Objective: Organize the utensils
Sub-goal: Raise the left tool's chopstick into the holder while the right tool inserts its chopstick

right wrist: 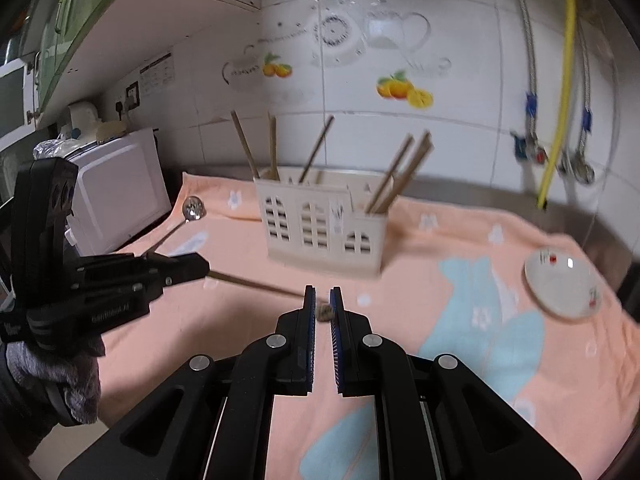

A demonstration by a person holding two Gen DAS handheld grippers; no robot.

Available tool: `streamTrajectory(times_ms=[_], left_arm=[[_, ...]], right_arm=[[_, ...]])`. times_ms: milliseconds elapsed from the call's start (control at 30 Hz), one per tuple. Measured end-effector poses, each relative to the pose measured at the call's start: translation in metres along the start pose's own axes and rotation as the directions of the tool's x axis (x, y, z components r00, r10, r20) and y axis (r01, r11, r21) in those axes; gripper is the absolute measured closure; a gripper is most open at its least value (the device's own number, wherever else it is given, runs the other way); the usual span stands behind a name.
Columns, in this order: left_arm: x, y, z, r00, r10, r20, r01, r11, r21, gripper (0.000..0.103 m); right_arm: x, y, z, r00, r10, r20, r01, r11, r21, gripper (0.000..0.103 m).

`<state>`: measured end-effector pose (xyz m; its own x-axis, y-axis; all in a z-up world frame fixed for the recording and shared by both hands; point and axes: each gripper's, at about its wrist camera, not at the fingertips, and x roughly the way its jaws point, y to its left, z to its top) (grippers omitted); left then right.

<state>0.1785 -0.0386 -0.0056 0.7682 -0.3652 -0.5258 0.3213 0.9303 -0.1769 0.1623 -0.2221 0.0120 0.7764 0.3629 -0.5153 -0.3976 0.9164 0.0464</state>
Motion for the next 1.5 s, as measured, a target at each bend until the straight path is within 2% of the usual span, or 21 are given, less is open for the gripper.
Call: streamTrajectory(times_ms=[267,467,700,933,1133,1367,1500], left_arm=[[0.001,0.003,0.041,1.0,-0.007,0.03,0.005,0.998,0.059,0.097],[-0.003,0.008,0.076,0.998,-0.009,0.064,0.004,0.996,0.084,0.097],[-0.025,0.007,0.129,0.984,-0.004,0.175,-0.014,0.995,0.101,0.097],[-0.035,0.008,0.177,0.955,0.061,0.29,-0.098,0.988,0.116,0.097],[-0.022,0.016,0.194,0.94,0.105,0.326,-0.147,0.983,0.11,0.097],[0.009,0.03,0.189,0.95,0.135,0.28,-0.165,0.983,0.085,0.097],[0.013,0.037,0.188,0.953,0.14,0.268,-0.165,0.983,0.074,0.098]], right_arm=[[0.009,-0.007,0.061,1.0,0.008,0.007,-0.008,0.999,-0.038,0.096],[-0.001,-0.015,0.112,0.999,-0.006,0.052,0.009,0.998,-0.07,0.096],[-0.006,-0.028,0.151,0.996,-0.027,0.082,0.032,0.998,-0.062,0.096],[0.008,-0.037,0.166,0.996,-0.052,0.073,0.056,0.997,-0.052,0.096],[0.026,-0.04,0.17,0.997,-0.053,0.051,0.055,0.997,-0.045,0.096],[0.046,-0.043,0.165,0.999,-0.053,0.011,0.054,0.997,-0.05,0.096],[0.052,-0.044,0.164,0.999,-0.054,0.003,0.055,0.997,-0.052,0.096]])
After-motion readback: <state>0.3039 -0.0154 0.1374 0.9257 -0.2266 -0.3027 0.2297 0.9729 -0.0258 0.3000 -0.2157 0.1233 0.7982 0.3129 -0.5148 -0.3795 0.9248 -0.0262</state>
